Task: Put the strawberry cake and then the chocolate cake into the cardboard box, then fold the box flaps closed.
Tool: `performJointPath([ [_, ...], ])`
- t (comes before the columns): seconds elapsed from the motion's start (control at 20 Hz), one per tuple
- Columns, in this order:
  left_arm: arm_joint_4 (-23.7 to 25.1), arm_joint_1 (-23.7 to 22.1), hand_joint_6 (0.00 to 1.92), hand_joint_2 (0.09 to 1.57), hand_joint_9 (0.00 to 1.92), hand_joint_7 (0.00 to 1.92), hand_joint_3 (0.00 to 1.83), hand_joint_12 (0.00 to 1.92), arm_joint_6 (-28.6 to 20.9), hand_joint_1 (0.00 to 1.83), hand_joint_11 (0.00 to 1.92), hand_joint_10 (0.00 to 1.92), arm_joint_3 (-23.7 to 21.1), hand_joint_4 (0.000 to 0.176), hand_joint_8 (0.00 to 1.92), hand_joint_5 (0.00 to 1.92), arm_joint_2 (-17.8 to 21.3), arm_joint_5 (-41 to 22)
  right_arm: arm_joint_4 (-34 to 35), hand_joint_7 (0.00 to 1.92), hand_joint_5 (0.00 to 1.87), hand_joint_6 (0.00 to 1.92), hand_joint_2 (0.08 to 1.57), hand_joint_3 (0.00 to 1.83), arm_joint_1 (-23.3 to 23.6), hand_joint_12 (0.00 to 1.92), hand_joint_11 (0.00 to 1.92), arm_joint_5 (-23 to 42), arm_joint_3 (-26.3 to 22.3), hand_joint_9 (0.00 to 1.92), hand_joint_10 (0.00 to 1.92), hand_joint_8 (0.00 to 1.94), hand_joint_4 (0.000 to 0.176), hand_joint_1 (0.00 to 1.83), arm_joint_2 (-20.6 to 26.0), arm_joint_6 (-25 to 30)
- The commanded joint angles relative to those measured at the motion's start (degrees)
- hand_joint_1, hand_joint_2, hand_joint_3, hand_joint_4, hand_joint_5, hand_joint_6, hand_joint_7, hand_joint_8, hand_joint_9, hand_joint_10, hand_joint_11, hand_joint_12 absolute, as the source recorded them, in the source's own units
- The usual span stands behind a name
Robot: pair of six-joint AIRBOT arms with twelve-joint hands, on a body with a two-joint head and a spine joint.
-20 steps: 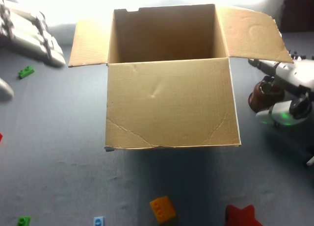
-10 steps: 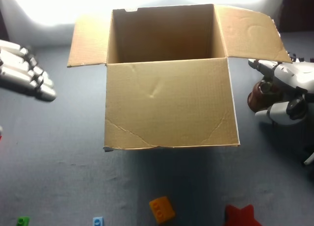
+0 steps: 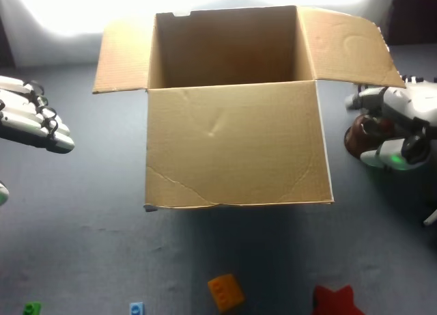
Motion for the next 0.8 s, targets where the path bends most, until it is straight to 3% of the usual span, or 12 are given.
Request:
performJointPath([
  [0.0,-6.5,-0.3,0.01,1.24,0.21,0.23,0.00,0.74,1.1,0.00,0.00,0.00,0.1,0.000,0.01,0.21,-0.1,0.2,-1.4,0.88,0.90,1.09,1.16,0.00,0.3,1.80,0.19,4.0,0.2,0.65,1.15,1.11,0.022,1.19,0.8,-0.2],
  [0.1,-9.8,0.1,0.00,1.24,0.22,0.23,0.00,0.76,2.8,0.00,0.00,0.01,0.3,0.000,0.00,0.21,-0.5,0.2,-1.4,0.80,0.89,1.15,1.19,0.00,0.5,1.91,0.20,4.0,0.2,0.56,1.36,1.30,0.013,1.18,1.0,-0.2],
  [0.25,-11.4,1.2,0.01,1.24,0.22,0.23,0.00,0.76,2.8,0.00,0.00,0.01,1.7,0.000,0.00,0.23,-1.7,0.4,-1.4,0.75,0.84,1.21,1.22,0.00,1.2,1.92,0.18,3.8,-0.5,0.50,1.43,1.39,0.013,1.16,2.2,-0.2],
  [0.5,-16.1,4.8,0.00,1.24,0.21,0.22,0.00,0.74,2.8,0.00,0.00,0.00,4.3,0.000,0.00,0.21,-3.7,0.4,-1.4,0.78,0.87,1.16,1.20,0.00,3.6,1.91,0.18,4.3,-5.2,0.53,1.38,1.33,0.015,1.17,8.5,-0.1],
  [0.7,-17.3,5.9,0.00,1.24,0.20,0.21,0.00,0.73,2.8,0.00,0.00,0.00,3.8,0.000,0.00,0.19,-4.0,1.3,-1.4,0.76,0.82,1.26,1.22,0.00,6.5,1.91,0.16,5.0,-7.6,0.54,1.35,1.35,0.026,1.16,13.6,-0.1],
  [0.75,-17.6,5.9,0.00,1.24,0.19,0.21,0.00,0.71,2.8,0.00,0.00,0.00,3.7,0.000,0.00,0.19,-4.0,1.4,-1.4,0.77,0.84,1.22,1.21,0.00,7.0,1.90,0.17,5.1,-8.2,0.55,1.33,1.34,0.020,1.16,14.6,-0.1],
])
